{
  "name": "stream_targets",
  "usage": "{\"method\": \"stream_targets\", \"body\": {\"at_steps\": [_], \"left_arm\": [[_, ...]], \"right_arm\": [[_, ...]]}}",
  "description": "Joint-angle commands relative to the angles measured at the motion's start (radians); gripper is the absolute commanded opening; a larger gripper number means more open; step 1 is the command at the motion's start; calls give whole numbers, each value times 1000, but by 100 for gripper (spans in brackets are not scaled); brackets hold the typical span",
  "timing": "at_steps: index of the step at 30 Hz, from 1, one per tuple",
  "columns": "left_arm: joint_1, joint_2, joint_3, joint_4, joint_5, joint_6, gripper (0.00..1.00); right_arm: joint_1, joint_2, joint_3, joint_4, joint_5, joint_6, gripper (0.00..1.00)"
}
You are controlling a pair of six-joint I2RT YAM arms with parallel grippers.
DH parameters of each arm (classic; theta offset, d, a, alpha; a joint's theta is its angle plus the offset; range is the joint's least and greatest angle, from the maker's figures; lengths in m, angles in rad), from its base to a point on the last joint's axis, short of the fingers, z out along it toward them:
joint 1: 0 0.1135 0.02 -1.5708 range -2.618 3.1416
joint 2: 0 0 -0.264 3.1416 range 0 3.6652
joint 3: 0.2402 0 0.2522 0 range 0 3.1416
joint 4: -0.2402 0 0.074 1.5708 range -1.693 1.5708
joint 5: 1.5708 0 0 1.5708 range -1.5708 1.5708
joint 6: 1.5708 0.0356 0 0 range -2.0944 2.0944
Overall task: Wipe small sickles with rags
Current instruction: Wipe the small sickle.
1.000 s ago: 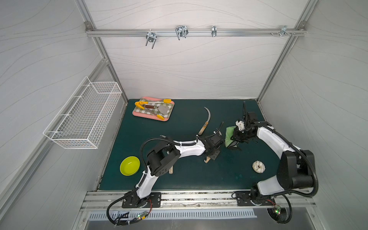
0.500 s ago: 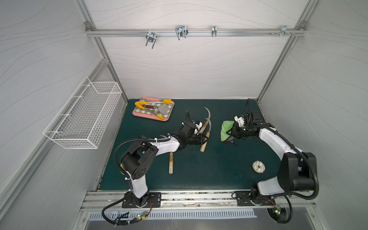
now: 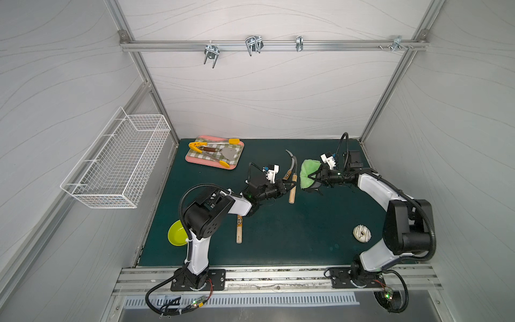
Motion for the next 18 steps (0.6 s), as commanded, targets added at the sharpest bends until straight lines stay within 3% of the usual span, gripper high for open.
{"method": "stream_targets", "body": {"at_steps": [1,7,18], "left_arm": [[6,20,10,208,28,-78,0],[9,33,25,213,49,-89,0],[55,74,62,267,64,-118,0]], "right_arm": [[25,38,69,31,-74,-5,11],[96,47,84,9,-49,-43,10],[229,-26,-27,5,-12,-61,9]]}}
